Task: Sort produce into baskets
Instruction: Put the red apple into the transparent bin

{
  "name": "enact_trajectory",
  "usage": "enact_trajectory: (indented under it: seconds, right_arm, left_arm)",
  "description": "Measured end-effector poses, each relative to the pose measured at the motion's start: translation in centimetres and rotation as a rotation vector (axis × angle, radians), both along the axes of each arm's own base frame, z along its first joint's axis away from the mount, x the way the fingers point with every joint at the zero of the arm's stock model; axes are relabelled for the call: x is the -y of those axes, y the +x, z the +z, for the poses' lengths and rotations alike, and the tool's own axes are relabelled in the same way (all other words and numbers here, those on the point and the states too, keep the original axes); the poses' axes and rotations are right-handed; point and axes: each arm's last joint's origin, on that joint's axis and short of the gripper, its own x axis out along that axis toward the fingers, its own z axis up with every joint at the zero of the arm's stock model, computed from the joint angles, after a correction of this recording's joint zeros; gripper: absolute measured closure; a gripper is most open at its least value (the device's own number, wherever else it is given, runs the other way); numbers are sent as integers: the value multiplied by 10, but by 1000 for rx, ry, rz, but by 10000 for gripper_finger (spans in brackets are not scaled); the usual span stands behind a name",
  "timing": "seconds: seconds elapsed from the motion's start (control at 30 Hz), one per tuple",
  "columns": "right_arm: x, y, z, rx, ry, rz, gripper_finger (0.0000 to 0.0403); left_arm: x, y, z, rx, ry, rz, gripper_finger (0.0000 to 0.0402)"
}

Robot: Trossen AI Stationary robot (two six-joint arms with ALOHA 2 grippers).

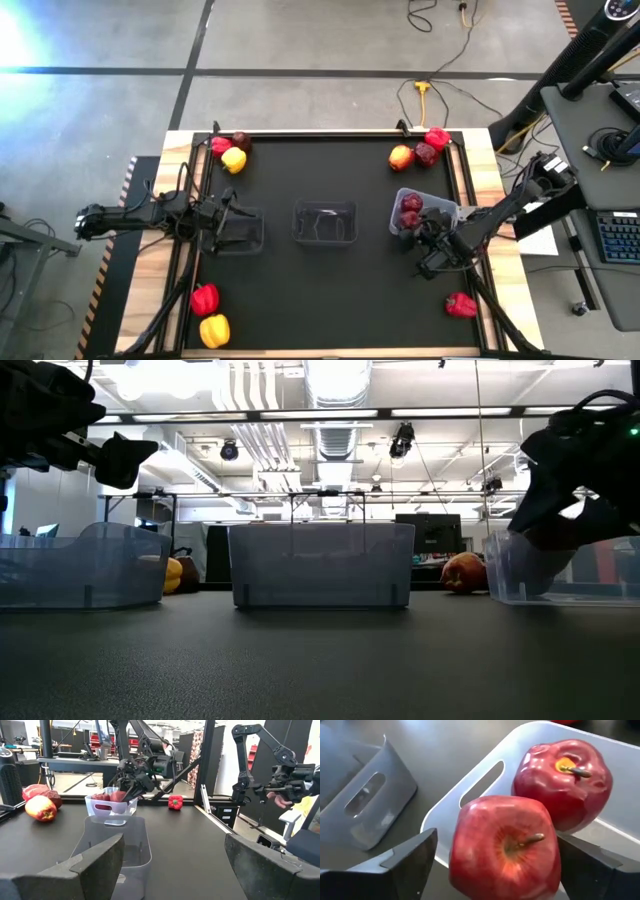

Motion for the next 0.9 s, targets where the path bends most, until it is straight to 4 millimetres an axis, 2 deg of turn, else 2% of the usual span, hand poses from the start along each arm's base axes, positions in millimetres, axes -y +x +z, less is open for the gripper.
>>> enact_trajectory:
  seconds: [0.3,0.47,0.9]
  right_arm:
    - [-9,14,24,-81,25,110,40]
    - [-8,16,37,-126,6,119,40]
    - [-3,8,38,-104,62,-12,39]
  left_arm:
    - [0,0,0,0,0,0,75]
    - [0,0,0,0,0,0,75]
    - [0,0,0,0,0,0,75]
